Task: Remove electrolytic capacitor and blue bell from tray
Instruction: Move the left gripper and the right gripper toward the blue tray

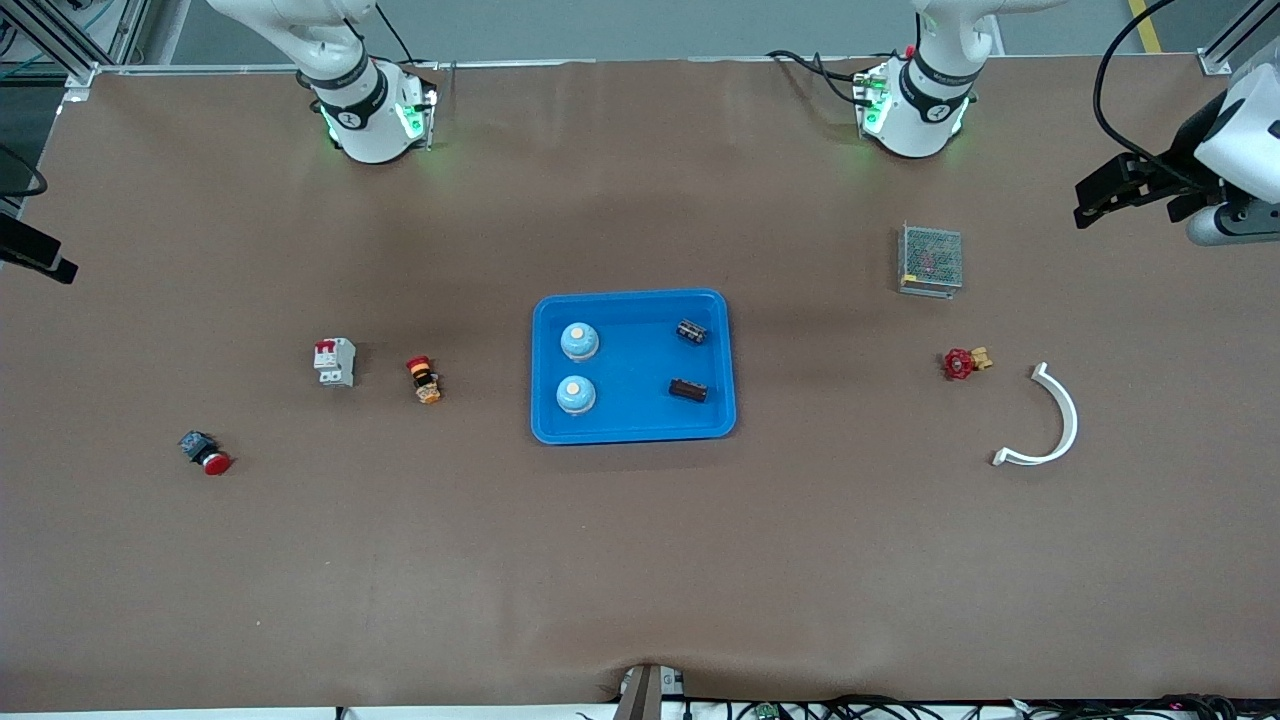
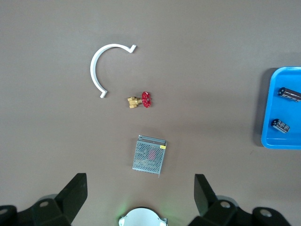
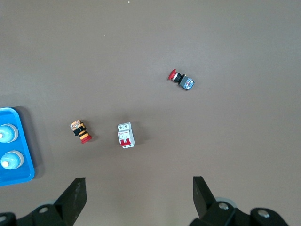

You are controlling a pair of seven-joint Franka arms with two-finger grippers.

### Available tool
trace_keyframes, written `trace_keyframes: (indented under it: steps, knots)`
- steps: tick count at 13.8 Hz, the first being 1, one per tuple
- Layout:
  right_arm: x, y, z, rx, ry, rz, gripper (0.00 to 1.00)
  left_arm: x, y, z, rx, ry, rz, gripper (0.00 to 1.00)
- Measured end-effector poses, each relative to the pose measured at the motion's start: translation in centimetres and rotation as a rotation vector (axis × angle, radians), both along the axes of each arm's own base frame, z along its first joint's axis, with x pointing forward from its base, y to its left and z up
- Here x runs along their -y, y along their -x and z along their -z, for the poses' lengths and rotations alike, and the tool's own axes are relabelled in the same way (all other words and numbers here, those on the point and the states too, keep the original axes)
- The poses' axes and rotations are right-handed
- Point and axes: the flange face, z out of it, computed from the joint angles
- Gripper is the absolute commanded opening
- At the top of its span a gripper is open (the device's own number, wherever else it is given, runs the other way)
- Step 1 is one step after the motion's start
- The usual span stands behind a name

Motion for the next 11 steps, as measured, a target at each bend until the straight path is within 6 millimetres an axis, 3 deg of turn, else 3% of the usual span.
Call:
trace_keyframes:
  steps: [7, 9, 11]
  knots:
    - [-0.1, 0.0, -0.2, 0.004, 0.0, -0.002, 1.0, 0.1, -0.6, 1.2, -0.018, -0.059, 0.013, 1.0]
    - [-0.2, 0.0, -0.2, 0.004, 0.0, -0.003, 1.0, 1.6, -1.1, 2.7, -0.046, -0.064, 0.022, 1.0]
    - [-0.1, 0.0, -0.2, 0.004, 0.001, -0.003, 1.0, 4.0, -1.6, 5.5, -0.095, -0.075, 0.015, 1.0]
